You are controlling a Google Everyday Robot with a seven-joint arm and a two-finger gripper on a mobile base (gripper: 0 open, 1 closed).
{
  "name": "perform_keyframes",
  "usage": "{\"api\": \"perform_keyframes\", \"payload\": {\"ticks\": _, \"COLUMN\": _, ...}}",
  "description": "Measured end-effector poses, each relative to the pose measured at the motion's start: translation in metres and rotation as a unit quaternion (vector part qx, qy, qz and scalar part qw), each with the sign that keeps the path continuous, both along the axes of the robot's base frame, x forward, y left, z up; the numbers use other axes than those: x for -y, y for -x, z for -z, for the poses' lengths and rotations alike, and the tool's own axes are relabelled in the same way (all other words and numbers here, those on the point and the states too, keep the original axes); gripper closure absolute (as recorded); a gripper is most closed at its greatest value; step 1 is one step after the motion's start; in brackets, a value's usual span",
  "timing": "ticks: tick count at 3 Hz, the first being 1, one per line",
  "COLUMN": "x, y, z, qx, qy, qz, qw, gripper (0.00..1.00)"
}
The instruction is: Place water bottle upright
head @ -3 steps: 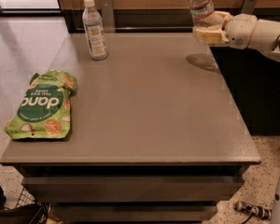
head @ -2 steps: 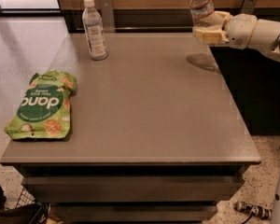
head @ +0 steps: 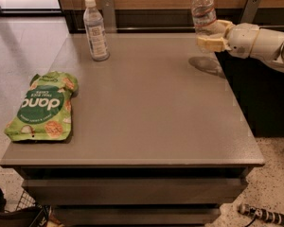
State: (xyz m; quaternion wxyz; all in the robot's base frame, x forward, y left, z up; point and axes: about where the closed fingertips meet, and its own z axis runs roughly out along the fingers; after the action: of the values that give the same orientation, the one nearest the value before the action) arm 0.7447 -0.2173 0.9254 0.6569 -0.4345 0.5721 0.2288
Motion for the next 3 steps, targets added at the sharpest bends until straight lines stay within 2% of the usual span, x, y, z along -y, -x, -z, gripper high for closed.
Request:
{"api": "perform_keyframes", "payload": {"ticks": 2, "x": -0.016, "y": 0.012, "z": 0.031, "qx": -0.027, "qy": -0.029, "qz": -0.005, "qw": 0.9992, "gripper": 1.0}}
{"api": "perform_keyframes", "payload": {"ticks": 3, "x": -0.027, "y": 0.009, "z": 0.055, "qx": -0.054, "qy": -0.043, "qz": -0.019, "qw": 0.9974, "gripper": 1.0}}
